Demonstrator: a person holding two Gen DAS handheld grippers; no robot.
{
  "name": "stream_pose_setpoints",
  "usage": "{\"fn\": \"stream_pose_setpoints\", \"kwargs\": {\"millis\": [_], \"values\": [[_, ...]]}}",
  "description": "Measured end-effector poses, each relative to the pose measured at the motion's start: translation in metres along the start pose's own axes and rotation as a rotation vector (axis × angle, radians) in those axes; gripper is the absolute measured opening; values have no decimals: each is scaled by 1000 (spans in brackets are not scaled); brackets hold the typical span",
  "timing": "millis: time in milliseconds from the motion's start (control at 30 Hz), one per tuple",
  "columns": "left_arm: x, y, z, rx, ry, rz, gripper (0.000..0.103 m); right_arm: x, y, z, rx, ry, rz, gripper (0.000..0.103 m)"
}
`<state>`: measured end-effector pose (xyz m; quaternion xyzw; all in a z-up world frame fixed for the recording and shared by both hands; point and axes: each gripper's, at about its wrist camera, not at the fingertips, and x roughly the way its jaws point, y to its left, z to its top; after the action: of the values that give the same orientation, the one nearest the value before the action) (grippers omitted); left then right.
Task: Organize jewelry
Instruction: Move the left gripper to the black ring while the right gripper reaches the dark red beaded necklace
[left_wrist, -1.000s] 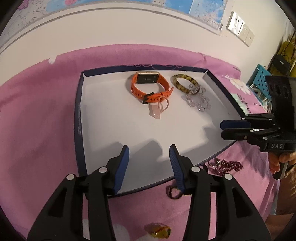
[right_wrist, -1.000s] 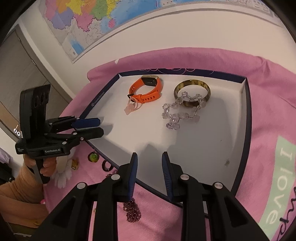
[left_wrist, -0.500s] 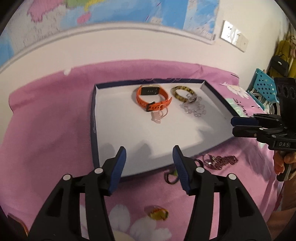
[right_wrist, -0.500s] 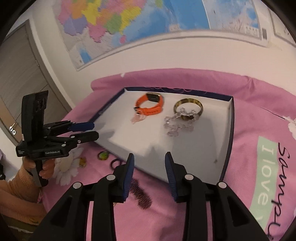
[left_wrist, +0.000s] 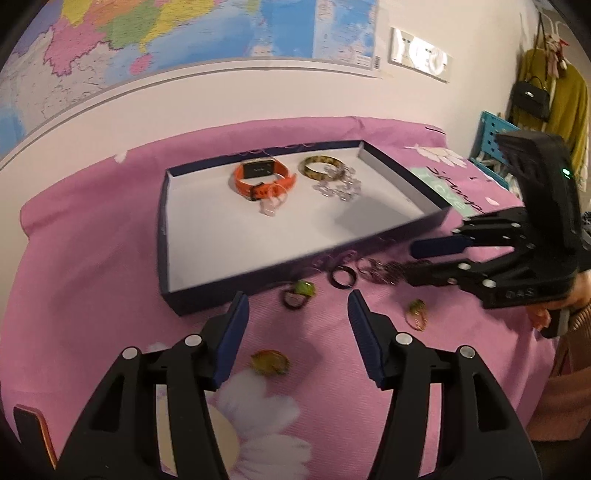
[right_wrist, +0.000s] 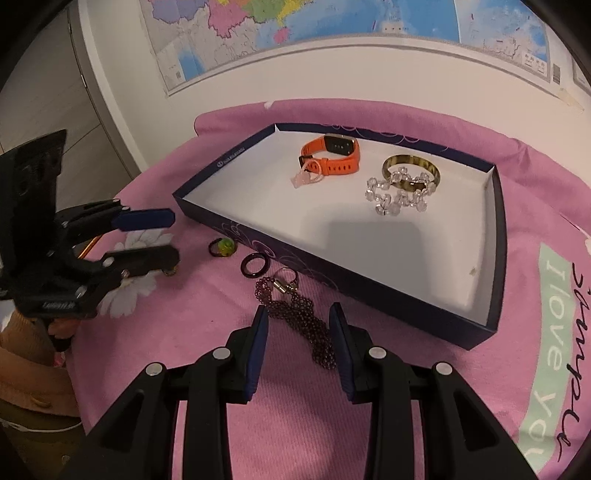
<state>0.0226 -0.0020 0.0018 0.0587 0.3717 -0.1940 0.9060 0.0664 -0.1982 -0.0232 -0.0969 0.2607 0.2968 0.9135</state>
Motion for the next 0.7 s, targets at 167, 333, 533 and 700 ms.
{"fn": "stream_pose_setpoints", "kwargs": {"millis": [167,333,533,700], "values": [[8,-10,-1,22,18,-29,53,6,9,-3,-52,15,-46,31],[26,-19,4,25,55,-58,47,4,7,-5,-63,19,-76,13],[40,-30,11,38,79,-99,37,-5,1,-10,-34,9,-63,9],[52,-28,13,7,107,-105,37,-9,-3,-14,-6,-4,-45,9]]}}
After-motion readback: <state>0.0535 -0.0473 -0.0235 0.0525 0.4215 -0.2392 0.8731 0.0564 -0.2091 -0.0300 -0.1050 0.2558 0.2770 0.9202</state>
